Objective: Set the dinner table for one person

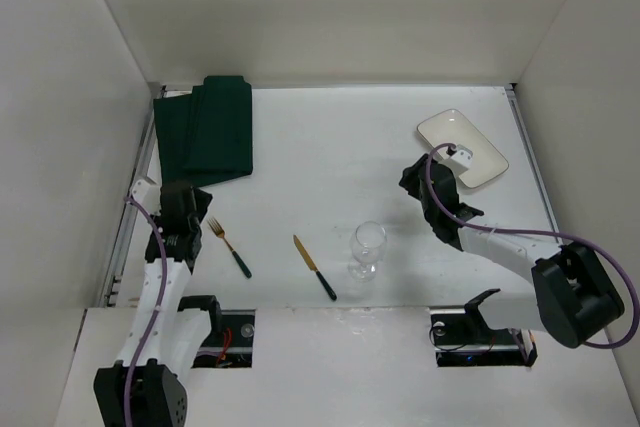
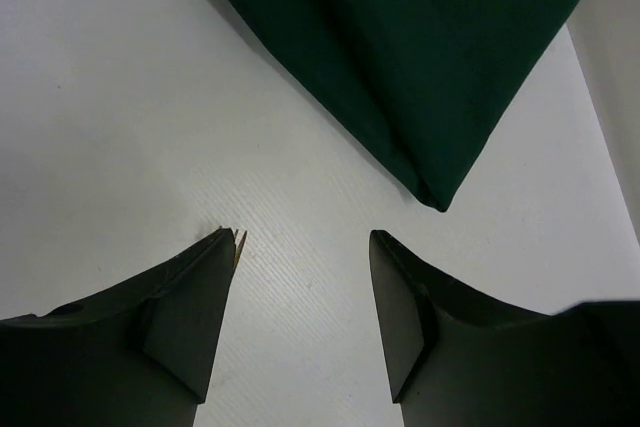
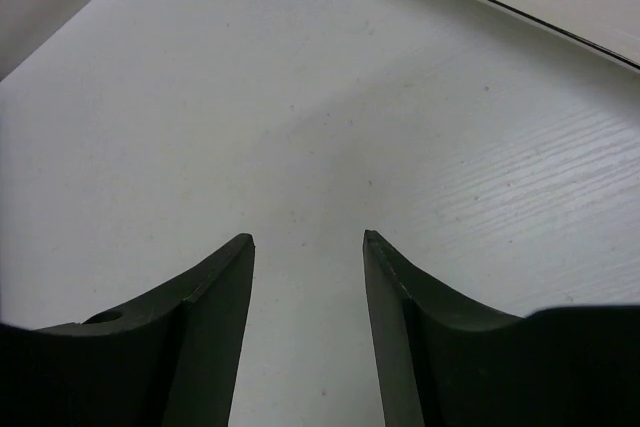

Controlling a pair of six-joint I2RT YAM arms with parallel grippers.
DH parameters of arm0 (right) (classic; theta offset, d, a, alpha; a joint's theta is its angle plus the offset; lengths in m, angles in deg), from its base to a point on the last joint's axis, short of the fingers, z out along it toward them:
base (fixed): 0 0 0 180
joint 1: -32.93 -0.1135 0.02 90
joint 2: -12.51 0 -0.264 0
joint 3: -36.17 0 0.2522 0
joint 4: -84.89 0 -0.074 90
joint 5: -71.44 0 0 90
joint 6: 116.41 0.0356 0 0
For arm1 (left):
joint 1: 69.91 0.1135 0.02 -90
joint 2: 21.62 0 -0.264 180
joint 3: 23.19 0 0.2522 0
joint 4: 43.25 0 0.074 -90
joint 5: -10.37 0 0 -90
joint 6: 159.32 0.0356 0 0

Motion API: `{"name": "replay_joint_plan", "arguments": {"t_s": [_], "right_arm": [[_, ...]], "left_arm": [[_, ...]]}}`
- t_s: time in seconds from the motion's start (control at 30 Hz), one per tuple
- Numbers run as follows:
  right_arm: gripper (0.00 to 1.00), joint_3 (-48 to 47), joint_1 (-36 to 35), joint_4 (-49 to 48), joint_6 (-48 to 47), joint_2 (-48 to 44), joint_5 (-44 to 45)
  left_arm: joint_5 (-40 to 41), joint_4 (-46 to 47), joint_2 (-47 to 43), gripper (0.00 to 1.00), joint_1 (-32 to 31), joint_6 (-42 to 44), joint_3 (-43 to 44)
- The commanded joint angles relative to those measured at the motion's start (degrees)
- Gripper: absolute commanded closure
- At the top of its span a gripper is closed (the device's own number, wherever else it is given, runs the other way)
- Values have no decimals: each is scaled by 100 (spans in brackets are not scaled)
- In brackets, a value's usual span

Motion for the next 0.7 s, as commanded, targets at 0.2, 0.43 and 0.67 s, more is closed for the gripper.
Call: {"name": "replay_joint_plan", "arguments": {"t_s": [0.2,0.43,0.67], "right_arm": [[46,-156,-51,-352,-9,-123,-124],[89,-201,-86,-352,-89,-96,-334],[88,-174,-86,-405,-62,-70,-405]], "left_arm": [[-237,384,816,44,128,-94,510],[-141,1106,2195,44,-338,-23,1247],[536,1098,4093,44,-1050,819,3083]]}}
